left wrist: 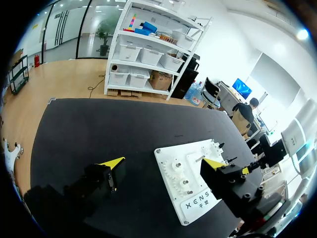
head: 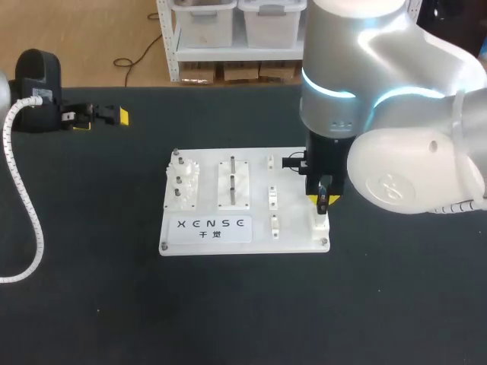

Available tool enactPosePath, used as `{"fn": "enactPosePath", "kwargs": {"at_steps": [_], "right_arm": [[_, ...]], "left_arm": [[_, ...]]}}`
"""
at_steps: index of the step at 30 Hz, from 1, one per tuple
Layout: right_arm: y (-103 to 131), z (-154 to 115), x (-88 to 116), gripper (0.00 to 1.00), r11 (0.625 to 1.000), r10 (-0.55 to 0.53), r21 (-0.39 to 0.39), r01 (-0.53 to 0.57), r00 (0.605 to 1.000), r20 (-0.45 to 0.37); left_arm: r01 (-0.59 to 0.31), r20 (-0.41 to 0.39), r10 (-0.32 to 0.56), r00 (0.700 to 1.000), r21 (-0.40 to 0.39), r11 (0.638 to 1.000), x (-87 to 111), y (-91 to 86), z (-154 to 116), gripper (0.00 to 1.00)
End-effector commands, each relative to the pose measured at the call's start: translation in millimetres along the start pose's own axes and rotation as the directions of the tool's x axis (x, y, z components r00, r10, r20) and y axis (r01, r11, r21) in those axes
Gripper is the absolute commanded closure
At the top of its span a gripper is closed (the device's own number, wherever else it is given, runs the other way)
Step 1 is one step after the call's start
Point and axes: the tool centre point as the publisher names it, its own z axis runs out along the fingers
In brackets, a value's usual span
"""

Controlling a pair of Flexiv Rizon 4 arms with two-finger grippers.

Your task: Insert the USB connector, Ethernet cable, and multi-pin plug into their matching sockets one by one.

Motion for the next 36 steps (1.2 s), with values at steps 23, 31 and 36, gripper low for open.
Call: {"fn": "enactPosePath", "kwargs": {"at_steps": [23,31,36], "right_arm": [[3.8,2.7,1.2,1.0,0.999,-0.037,0.023,0.037,0.999,0.006],[1.1,3.9,2.9,1.0,1.0,-0.023,0.019,0.023,1.0,0.002],[1.4,-0.5,2.6,1.0,1.0,-0.027,0.014,0.027,1.0,0.009]], "left_arm": [[0.0,0.0,0.0,1.0,0.0,1.0,0.0,0.0,0.0,0.0],[0.0,0.0,0.0,1.0,0.0,1.0,0.0,0.0,0.0,0.0],[0.0,0.0,0.0,1.0,0.0,1.0,0.0,0.0,0.0,0.0]]}}
